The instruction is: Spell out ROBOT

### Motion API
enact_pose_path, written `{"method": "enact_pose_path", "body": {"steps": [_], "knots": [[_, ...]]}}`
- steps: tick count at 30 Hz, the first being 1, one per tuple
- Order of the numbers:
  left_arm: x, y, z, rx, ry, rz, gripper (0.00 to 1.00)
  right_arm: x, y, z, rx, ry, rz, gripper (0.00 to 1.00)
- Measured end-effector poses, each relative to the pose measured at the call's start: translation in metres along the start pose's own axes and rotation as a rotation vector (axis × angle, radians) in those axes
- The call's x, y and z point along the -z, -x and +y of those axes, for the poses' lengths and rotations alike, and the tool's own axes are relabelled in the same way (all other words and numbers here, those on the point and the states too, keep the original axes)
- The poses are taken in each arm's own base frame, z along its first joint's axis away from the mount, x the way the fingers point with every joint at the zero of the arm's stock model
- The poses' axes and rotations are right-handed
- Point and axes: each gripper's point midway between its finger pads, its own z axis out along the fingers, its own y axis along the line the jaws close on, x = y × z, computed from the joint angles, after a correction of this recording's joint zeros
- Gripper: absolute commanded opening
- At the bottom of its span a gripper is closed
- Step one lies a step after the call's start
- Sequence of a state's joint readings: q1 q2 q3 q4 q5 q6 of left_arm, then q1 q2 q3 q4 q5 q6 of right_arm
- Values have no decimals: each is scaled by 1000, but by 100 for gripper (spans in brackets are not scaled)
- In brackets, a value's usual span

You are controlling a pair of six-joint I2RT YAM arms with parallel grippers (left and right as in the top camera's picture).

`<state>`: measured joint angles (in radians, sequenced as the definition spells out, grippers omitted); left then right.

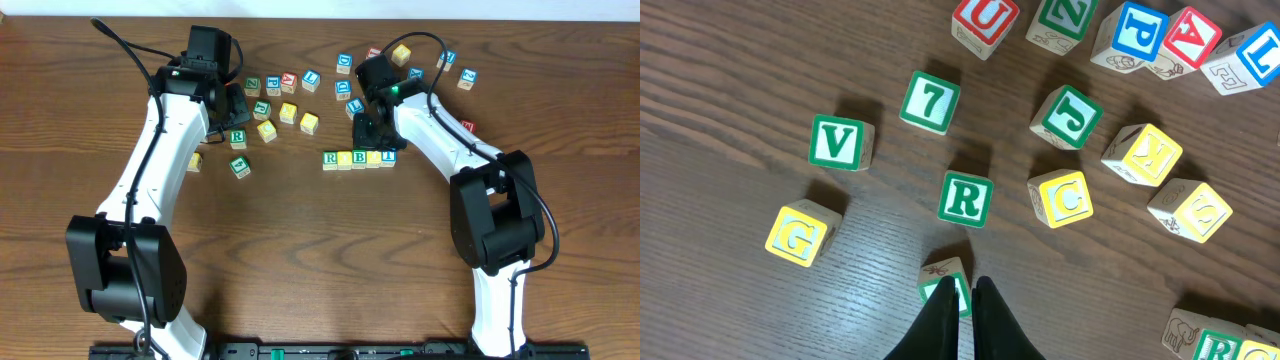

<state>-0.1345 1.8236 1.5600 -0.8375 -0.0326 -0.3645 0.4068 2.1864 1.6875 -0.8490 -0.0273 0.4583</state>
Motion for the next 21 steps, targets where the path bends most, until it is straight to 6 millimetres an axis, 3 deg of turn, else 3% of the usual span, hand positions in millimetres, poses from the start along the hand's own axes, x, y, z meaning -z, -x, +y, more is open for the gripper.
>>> {"method": "enact_pose_path", "body": {"steps": [21], "knots": [[0,0,0,0,0,0,8,0,-2,-1,4,-2,8,1]]}}
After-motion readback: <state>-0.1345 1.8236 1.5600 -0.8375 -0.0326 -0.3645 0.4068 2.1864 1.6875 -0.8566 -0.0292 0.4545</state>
